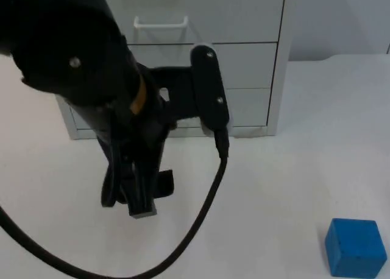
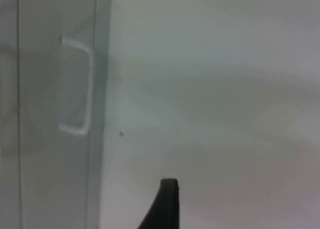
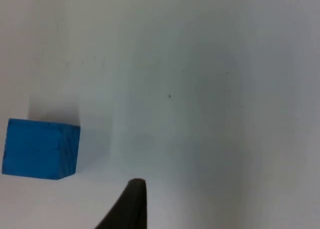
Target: Open the drawer with the left hand, place the block into the drawer with the right hand, then close the drawer with the left hand.
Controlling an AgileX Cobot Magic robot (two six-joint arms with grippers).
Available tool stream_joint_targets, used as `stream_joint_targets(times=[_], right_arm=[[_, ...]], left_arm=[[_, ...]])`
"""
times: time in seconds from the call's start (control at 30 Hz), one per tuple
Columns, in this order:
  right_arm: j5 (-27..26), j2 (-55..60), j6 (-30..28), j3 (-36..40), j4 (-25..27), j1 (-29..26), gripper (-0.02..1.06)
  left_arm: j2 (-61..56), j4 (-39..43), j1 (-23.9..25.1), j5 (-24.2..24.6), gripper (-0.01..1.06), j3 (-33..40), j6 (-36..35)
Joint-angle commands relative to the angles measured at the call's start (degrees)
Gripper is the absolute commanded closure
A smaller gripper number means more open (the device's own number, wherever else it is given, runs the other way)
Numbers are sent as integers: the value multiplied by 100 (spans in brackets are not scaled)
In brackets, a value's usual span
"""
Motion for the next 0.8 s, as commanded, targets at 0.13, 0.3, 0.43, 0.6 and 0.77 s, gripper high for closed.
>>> stream_joint_targets(times=[0.13,0.3,0.43,0.6,0.77], right_arm=[[-79,-1,1,14,0,-23,-1],[-91,-1,1,14,0,-23,-1],[-115,-1,1,14,0,-23,-1],[-115,-1,1,14,0,-23,-1],[-125,-1,1,14,0,-23,-1]], left_arm=[[477,1219,3,-909,24,-29,-202],[1001,2969,170,-1155,25,-54,-1379],[1319,3683,305,-1144,25,-211,-2227],[1699,3776,523,-1155,25,-553,-2413],[1994,3803,611,-1166,25,-843,-2430]])
